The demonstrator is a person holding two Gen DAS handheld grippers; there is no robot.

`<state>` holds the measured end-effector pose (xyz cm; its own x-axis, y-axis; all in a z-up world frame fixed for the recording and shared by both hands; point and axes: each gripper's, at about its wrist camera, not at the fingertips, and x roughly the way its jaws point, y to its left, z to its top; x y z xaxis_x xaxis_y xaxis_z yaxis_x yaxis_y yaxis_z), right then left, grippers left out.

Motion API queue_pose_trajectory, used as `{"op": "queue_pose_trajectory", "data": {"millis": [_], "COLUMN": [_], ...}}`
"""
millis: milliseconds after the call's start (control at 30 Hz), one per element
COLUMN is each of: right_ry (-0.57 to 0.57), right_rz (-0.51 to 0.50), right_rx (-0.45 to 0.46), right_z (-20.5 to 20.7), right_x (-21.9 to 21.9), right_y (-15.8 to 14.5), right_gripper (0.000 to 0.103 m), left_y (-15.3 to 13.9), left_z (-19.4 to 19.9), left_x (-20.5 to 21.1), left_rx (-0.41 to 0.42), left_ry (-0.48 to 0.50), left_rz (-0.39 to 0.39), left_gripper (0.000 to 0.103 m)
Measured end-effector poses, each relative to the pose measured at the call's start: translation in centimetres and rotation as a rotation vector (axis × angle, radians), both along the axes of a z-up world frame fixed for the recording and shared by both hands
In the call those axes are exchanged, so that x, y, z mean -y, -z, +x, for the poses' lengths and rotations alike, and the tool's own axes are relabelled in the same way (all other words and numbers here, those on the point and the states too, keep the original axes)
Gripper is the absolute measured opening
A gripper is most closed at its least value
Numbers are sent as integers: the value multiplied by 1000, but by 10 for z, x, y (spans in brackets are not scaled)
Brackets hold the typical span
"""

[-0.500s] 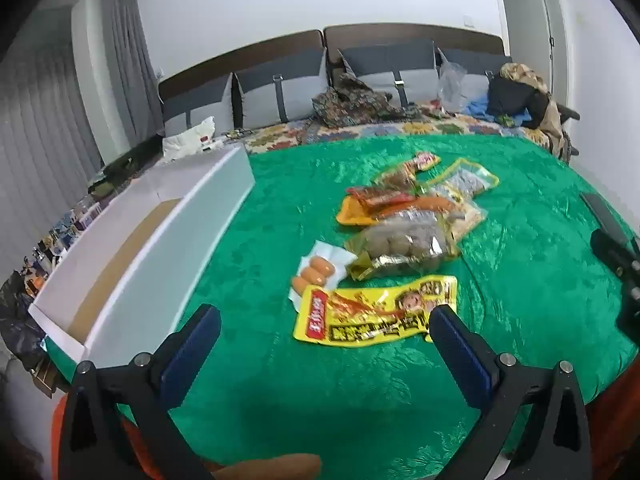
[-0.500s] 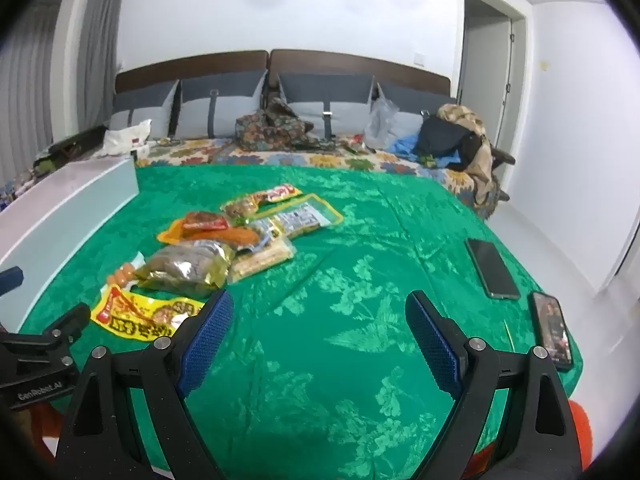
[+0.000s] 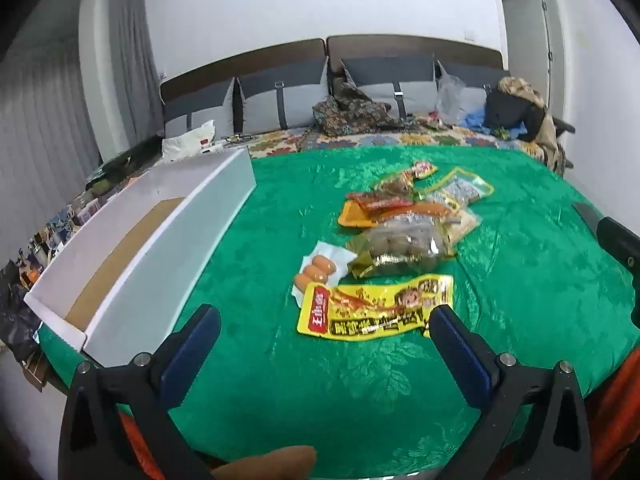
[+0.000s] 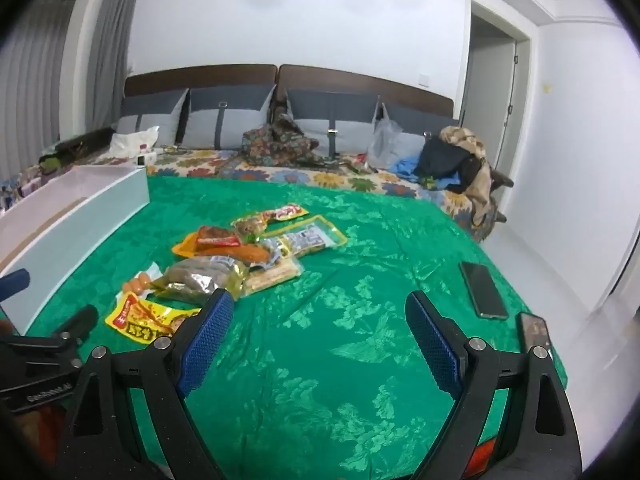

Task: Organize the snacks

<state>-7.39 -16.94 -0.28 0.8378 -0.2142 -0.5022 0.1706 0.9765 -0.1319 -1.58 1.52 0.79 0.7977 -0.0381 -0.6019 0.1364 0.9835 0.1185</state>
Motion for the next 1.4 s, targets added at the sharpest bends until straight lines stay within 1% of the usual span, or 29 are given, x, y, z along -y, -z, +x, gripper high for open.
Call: {"op": "queue_pose_trajectory", "data": {"millis": [233,300,433,500,600,833,967,1100,1167,1233,1300,1400], "right_ry": [-9,-19,-31,-36,-36,-9,1,-18,-35,-48,-59,-64], "right_rz": [42,58,64,70,68,53,50,40,29,19,0,-28], "right_rx": [-48,-60,-27,-23,-34,-62,-37,-16,-11,-7,-1,24], "right_z": [7,11,9,10,12,11,7,7,8,7,3,-7], "right_x": [3,4,3,3,5,13,13,6,1,-2,-4,-4], "right_y": [30,33,31,33,34,43,41,38,38,38,37,35], "right_gripper": [90,90,90,90,90,90,90,90,90,90,90,90], "left_y": [22,23,16,15,23,43,43,42,43,45,49,53], "left_z": [3,4,7,12,18,18,16,14,13,9,8,12], "left_x": [1,1,1,-1,-2,-2,-4,-7,-7,-6,-6,-8], "left_rx": [-55,-60,-40,-49,-76,-112,-86,-62,-43,-16,-16,-33], "left_ry": [-16,-20,-34,-41,-51,-42,-35,-35,-38,-43,-42,-37], "left_rz": [42,47,42,31,13,9,8,22,37,77,96,77], "left_gripper": [103,103,103,103,103,103,103,103,103,103,103,103]}}
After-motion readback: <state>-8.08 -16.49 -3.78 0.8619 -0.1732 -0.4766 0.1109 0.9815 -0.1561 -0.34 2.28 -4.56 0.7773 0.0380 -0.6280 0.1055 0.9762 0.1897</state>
